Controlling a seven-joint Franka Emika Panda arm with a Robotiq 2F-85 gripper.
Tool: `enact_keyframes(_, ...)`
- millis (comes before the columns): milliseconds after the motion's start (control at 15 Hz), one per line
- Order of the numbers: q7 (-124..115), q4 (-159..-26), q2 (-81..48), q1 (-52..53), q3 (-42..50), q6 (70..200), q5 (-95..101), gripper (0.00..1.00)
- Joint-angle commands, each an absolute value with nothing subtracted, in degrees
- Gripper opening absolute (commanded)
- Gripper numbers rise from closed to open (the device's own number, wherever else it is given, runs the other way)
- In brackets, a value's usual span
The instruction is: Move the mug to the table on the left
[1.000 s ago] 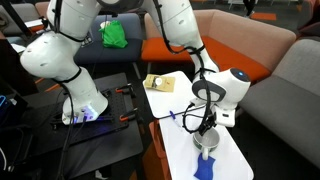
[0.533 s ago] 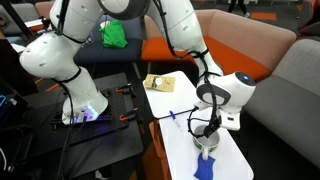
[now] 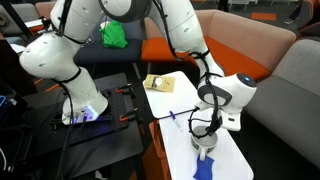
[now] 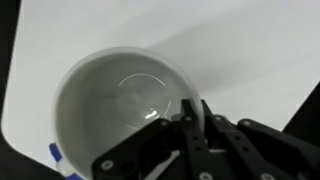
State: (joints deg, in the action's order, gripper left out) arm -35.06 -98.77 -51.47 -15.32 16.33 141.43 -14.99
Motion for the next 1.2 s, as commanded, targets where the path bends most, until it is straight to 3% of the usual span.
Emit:
enact_keyframes(0, -34.1, -98.8, -50.4, -15.0, 16.7, 140.8, -16.2, 0.03)
enact_keyframes(1133, -38.3, -115.6, -32.7, 1.0, 7.1, 146.7, -21.9, 0.03)
